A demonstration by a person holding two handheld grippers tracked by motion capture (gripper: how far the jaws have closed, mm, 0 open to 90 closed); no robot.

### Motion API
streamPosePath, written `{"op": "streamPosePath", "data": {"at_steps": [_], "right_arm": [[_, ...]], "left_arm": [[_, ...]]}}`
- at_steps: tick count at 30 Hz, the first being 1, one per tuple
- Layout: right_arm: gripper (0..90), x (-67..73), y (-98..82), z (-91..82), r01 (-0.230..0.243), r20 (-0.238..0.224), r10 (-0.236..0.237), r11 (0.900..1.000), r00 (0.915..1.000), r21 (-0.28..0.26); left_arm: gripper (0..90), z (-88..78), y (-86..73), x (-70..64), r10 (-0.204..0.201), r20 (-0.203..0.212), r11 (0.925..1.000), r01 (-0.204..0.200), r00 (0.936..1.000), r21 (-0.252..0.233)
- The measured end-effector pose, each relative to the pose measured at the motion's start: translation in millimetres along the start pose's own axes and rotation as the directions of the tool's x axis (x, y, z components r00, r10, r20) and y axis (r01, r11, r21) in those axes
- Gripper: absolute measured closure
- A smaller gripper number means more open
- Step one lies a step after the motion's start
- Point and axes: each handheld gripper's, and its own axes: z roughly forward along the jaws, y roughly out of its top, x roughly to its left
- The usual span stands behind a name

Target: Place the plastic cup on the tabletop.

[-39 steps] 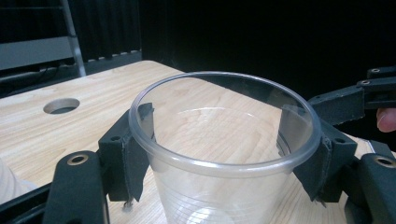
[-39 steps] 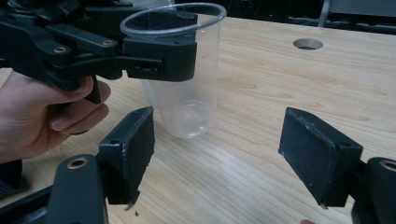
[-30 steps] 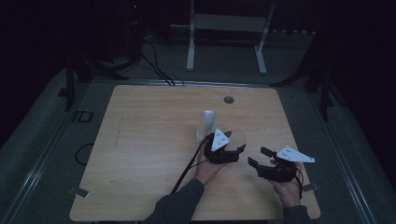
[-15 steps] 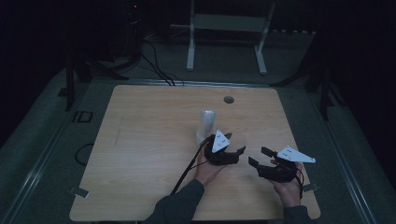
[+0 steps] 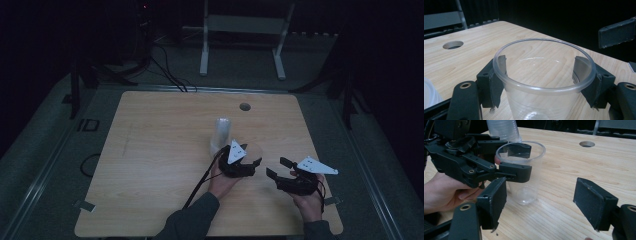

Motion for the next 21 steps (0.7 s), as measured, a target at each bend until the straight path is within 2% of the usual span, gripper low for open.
{"op": "streamPosePath", "data": {"at_steps": [21], "right_arm": [[26.3, 0.1, -0.2, 0.3, 0.002, -0.001, -0.002, 1.000, 1.0000, 0.002]], "left_arm": [[26.3, 3.1, -5.6, 0.9, -0.012, -0.017, 0.9997, 0.012, 0.9998, 0.021]]}}
